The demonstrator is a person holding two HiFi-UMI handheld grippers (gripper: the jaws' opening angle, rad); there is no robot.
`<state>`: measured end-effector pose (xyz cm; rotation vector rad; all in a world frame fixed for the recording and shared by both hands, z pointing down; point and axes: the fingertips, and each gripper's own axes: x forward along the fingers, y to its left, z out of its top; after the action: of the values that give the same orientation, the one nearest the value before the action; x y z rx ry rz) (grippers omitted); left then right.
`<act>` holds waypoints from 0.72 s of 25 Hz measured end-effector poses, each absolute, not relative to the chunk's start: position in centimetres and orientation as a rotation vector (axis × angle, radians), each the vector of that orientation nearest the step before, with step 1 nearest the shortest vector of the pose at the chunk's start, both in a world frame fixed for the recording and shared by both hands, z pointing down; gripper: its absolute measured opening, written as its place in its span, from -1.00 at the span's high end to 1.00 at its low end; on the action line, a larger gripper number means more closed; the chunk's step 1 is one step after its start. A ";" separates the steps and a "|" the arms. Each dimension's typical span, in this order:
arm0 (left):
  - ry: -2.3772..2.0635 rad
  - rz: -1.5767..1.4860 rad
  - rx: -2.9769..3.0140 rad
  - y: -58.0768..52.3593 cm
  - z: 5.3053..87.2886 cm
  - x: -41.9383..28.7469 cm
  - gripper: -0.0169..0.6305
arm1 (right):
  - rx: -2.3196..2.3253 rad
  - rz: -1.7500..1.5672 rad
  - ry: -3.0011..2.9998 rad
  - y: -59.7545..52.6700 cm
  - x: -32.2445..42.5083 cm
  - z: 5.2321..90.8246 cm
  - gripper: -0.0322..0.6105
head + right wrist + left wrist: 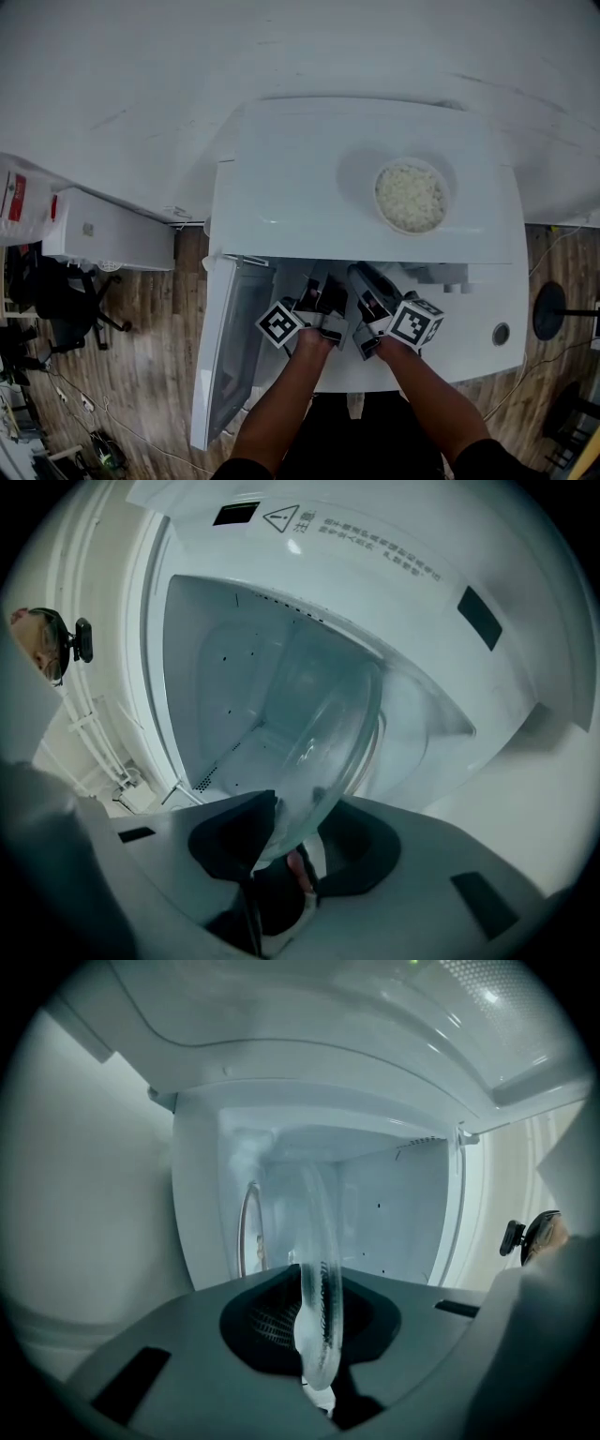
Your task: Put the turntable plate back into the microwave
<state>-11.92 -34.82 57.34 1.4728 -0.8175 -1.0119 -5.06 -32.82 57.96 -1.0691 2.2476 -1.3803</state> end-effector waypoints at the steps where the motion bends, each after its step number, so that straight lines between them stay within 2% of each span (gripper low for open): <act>1: -0.819 -1.021 1.466 -35.1 57.3 -12.0 0.80 | -1.058 -1.392 2.235 -32.7 -5.1 58.0 0.44; 4: -0.819 -1.040 1.457 -35.9 57.5 -12.2 0.80 | -1.031 -1.448 2.149 -32.7 -5.0 58.3 0.44; 6: -0.810 -1.044 1.448 -36.0 57.6 -12.0 0.80 | -1.004 -1.503 2.056 -32.9 -4.9 58.5 0.56; 10: -0.801 -1.053 1.439 -36.0 57.7 -12.0 0.80 | -0.917 -1.510 1.924 -33.3 -4.7 57.5 0.65; 18: -0.818 -1.031 1.519 -35.9 57.1 -11.6 0.71 | -0.814 -1.464 1.805 -33.5 -4.1 56.3 0.65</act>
<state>-11.64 -35.89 57.07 1.5185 -0.8180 -1.0309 -4.11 -33.49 56.27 -0.8142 1.8049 -1.4638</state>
